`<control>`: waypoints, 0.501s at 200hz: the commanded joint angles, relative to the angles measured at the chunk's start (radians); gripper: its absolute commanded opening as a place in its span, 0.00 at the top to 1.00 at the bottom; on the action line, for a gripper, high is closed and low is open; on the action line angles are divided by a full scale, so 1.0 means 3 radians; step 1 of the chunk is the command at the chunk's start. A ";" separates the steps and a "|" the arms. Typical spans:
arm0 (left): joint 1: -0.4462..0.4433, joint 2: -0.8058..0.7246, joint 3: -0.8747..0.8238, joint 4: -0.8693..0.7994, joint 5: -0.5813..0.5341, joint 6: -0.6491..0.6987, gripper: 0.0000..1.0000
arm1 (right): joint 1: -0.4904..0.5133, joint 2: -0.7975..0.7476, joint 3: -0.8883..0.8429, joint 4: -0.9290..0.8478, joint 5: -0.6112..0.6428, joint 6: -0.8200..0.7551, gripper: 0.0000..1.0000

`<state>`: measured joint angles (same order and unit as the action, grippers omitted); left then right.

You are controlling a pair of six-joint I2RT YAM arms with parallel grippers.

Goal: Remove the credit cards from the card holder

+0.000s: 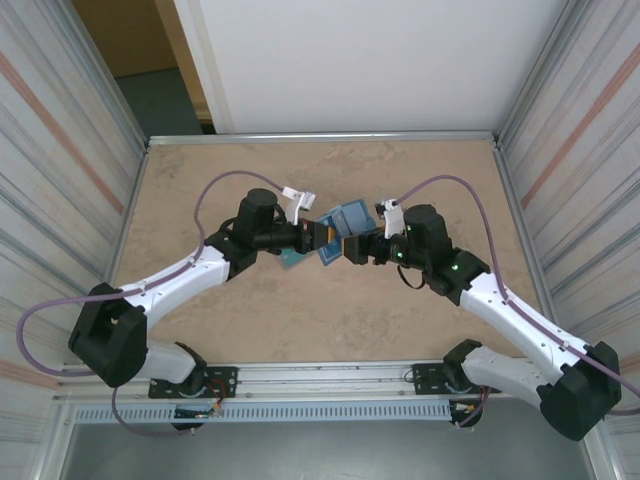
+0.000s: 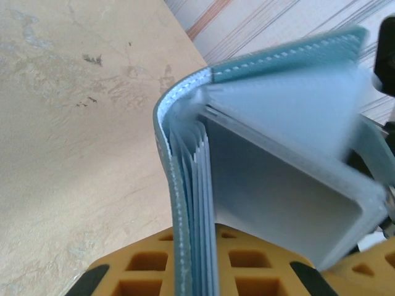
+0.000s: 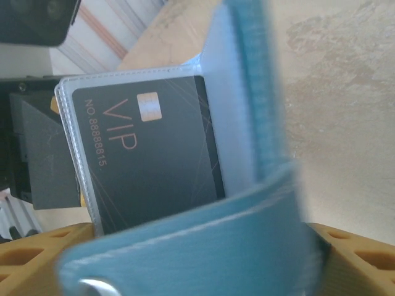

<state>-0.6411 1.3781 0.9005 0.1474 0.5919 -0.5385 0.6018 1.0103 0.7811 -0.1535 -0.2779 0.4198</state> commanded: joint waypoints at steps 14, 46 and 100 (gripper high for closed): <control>0.0000 -0.0093 -0.0026 0.0224 0.0239 0.0099 1.00 | -0.0068 -0.0047 -0.0113 0.0244 -0.0298 0.0129 0.10; -0.0001 -0.0052 -0.0018 0.0273 0.0250 0.0077 1.00 | -0.0060 -0.0149 -0.0127 0.0289 -0.0373 0.0127 0.08; 0.0015 -0.0022 -0.0036 0.0358 0.0292 0.0029 1.00 | -0.0081 -0.0208 -0.0168 0.0328 -0.0405 0.0138 0.05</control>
<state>-0.6411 1.3781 0.8997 0.1890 0.6403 -0.5358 0.5865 0.9684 0.7418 -0.0769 -0.3870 0.4438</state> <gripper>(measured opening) 0.141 0.954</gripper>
